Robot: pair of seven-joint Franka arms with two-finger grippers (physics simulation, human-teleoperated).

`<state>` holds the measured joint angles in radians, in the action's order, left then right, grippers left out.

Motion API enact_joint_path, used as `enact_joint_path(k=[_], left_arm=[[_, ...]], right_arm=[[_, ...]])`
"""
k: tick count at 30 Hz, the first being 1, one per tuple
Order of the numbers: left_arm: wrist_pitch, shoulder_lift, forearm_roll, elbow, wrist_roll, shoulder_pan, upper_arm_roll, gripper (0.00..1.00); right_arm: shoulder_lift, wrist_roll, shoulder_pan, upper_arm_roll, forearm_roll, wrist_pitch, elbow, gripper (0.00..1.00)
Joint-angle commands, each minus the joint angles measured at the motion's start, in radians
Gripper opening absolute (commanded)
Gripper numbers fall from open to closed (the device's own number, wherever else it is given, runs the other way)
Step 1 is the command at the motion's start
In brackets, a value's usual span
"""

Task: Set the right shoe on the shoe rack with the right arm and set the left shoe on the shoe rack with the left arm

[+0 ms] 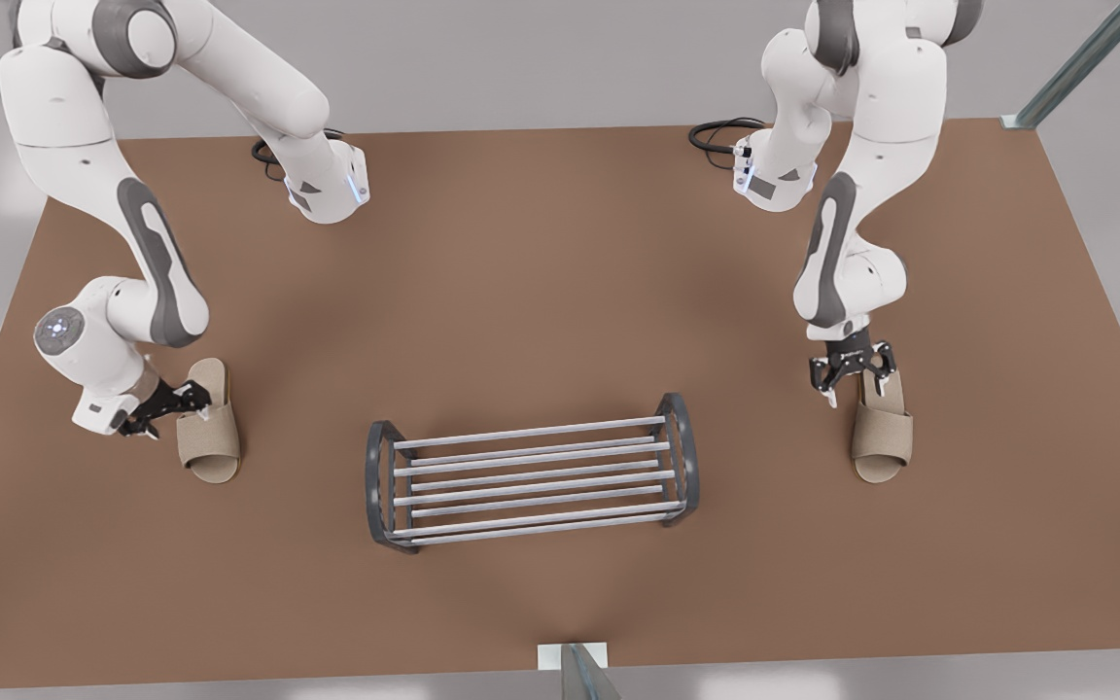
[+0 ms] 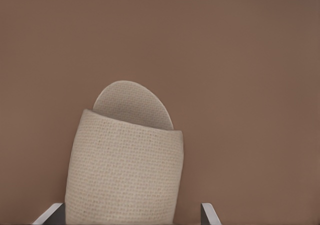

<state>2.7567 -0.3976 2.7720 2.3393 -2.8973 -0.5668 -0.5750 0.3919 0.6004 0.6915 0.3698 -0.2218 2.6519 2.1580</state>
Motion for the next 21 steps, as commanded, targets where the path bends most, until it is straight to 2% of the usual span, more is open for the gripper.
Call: enact_joint_path(k=[1, 4, 21], left_arm=[[0.047, -0.044, 0.034, -0.035, -1.209, 0.002, 0.0, 1.0], [0.046, -0.076, 0.034, -0.074, -1.209, 0.038, 0.007, 1.0], [0.047, -0.161, 0.034, -0.195, -1.209, 0.179, 0.132, 1.0]], right_arm=[[-0.001, 0.193, 0.008, 0.0, -0.014, 0.048, 0.011, 1.0], [-0.011, 0.191, 0.026, 0.001, -0.016, 0.137, 0.102, 1.0], [0.039, 0.171, 0.059, 0.001, -0.025, 0.154, 0.063, 1.0]])
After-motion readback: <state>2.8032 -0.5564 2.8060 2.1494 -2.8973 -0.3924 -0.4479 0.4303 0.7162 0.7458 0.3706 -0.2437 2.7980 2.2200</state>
